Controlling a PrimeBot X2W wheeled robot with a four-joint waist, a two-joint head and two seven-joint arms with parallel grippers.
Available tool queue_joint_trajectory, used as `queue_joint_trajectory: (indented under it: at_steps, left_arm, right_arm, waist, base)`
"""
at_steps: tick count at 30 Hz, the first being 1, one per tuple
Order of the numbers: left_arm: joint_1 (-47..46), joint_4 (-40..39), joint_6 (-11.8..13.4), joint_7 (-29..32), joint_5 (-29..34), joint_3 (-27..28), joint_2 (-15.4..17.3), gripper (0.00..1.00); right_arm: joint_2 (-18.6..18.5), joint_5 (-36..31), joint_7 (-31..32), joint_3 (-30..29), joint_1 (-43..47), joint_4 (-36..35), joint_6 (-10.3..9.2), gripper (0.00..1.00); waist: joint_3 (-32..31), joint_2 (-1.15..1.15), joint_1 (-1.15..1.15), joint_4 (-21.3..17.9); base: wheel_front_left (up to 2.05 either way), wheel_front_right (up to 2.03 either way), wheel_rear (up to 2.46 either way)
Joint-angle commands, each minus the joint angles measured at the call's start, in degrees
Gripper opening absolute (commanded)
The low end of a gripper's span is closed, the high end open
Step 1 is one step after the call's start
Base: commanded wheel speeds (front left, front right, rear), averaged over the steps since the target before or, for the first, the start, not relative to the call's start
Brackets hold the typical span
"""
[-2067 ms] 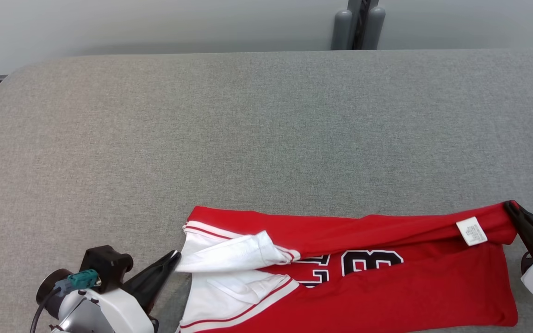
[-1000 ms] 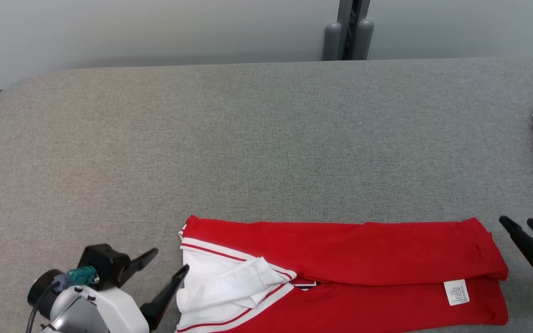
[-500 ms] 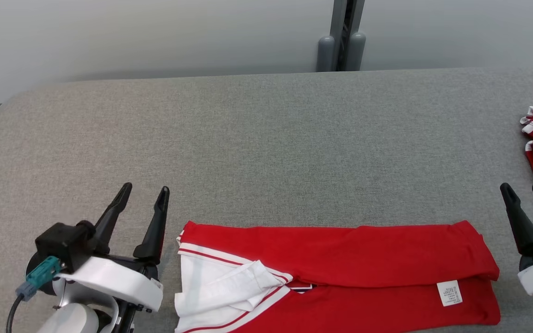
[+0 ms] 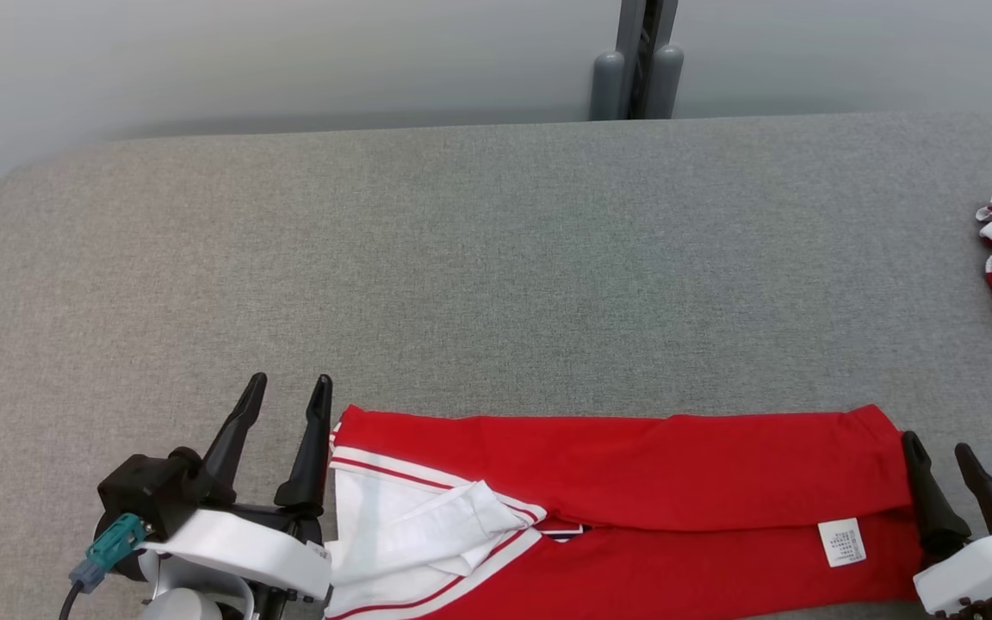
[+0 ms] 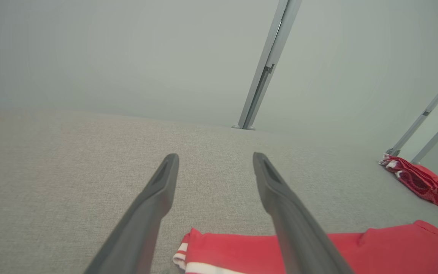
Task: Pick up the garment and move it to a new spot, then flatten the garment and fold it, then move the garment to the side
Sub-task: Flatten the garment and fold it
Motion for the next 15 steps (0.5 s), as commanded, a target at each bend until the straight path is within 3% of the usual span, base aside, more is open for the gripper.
queue_joint_trajectory:
  at_steps: [1,15]
  left_arm:
    - [-0.42,0.3,-0.55,-0.27,0.71,0.01,0.26,1.0]
    - [-1.44,2.88,-2.66,-0.29,2.73,0.27,-0.86,1.0]
  right_arm:
    - [0.27,0.51,-0.79,0.07,-0.71,0.99,-0.02,1.0]
    - [0.69,7.84,-3.58,4.77,-4.41,14.15,-0.02,1.0]
  waist:
    - [0.37,0.0,0.0,0.11]
    - [0.77,0.0,0.0,0.84]
  base:
    - [0.0,0.0,0.0]
    - [0.0,0.0,0.0]
